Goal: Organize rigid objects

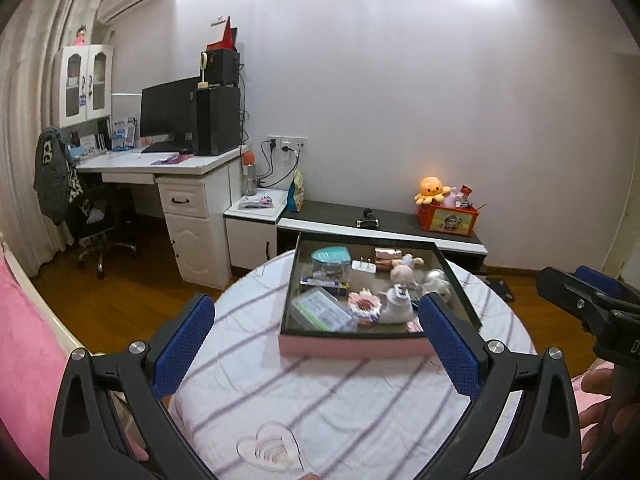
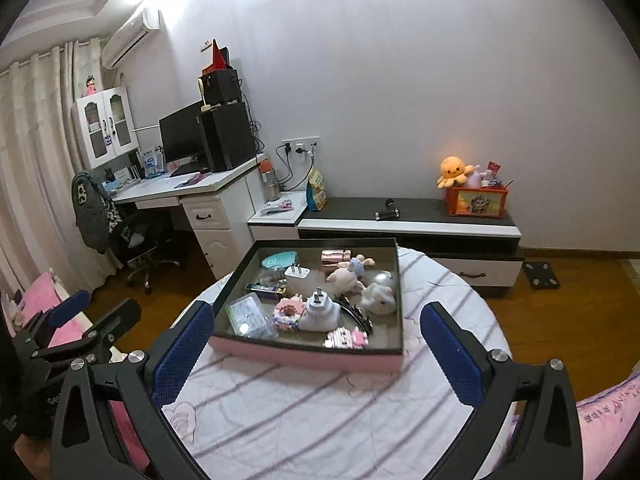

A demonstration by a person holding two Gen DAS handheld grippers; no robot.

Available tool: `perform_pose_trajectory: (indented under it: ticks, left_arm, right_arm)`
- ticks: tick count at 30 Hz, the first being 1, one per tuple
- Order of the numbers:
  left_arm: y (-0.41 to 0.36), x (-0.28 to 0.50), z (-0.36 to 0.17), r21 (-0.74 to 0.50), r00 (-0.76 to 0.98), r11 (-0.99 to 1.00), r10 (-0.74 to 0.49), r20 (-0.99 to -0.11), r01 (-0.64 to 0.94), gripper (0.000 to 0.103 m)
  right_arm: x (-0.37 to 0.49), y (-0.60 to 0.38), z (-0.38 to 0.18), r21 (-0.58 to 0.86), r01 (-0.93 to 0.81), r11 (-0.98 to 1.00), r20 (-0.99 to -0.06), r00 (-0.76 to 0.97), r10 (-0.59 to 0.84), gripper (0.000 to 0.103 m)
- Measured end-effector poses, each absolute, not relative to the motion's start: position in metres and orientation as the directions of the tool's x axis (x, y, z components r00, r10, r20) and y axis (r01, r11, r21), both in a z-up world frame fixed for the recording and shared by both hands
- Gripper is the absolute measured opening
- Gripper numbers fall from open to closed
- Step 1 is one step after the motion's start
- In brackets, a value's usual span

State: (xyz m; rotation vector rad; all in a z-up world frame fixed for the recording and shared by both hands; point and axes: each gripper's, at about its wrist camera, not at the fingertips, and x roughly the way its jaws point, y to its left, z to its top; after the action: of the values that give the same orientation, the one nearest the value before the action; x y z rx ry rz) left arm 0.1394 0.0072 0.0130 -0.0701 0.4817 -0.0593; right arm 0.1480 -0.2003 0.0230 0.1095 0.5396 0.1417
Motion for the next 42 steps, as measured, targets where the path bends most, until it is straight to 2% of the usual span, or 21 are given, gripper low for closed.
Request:
perform_pose_trajectory:
  ticks: [12,42]
  left_arm:
    - [0.017,0.098,0.007,-0.108,0.878,0.994,-0.067,-0.474,0.018,0.103]
    - [0.006,0.083,0.020,-0.071,0.891,0.997,-0.052,-0.451,0.023,0.103]
  right_arm:
    - [0.099,-0.191,0.017,0.111,-0.094,0.989,-0.500,0.855,0.137,0.103]
    - [0.079,-0.193,0.025,0.112,-0.060,0.992,-0.481,0.870,0.107,0.103]
